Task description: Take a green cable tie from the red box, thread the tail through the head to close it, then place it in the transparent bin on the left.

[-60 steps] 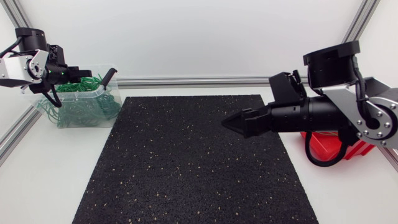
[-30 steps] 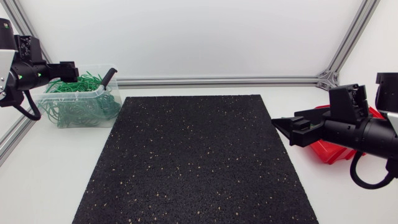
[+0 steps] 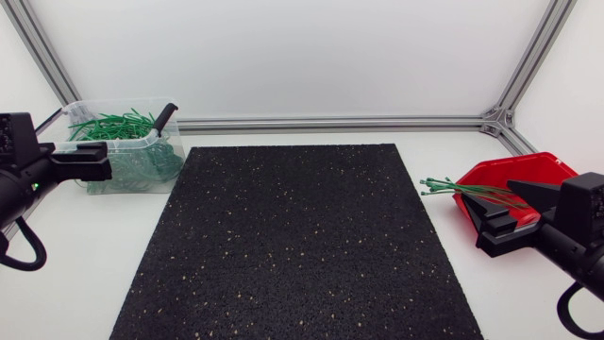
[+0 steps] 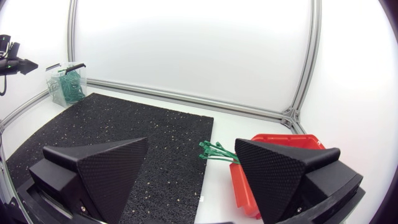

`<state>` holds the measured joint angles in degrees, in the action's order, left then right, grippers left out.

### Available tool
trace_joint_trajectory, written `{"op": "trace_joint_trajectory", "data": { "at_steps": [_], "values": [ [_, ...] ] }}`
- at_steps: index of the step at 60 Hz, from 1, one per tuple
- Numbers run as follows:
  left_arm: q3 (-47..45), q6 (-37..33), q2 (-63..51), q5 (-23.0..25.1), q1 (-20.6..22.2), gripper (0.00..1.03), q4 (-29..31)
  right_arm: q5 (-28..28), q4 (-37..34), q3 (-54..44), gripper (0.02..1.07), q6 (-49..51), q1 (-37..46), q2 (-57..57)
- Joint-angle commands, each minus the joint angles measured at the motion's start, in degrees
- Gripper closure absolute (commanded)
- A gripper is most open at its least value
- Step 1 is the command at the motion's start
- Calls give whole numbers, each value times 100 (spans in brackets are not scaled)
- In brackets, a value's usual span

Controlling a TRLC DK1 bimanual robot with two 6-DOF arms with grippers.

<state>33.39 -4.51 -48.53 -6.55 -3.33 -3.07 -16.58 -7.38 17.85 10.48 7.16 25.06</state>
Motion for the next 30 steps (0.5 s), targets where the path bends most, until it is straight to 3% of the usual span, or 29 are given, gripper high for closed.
{"op": "trace_joint_trajectory", "data": {
  "at_steps": [1,14,30],
  "values": [
    [-438,-6,591,-49,61,4,-80,141,113,-275,5,-107,-84,-252],
    [-1352,12,1997,-49,298,4,-18,557,284,-689,6,-365,-257,-870],
    [-1886,130,2765,140,308,4,69,1067,494,-1197,6,-682,-470,-1628]
  ]
}}
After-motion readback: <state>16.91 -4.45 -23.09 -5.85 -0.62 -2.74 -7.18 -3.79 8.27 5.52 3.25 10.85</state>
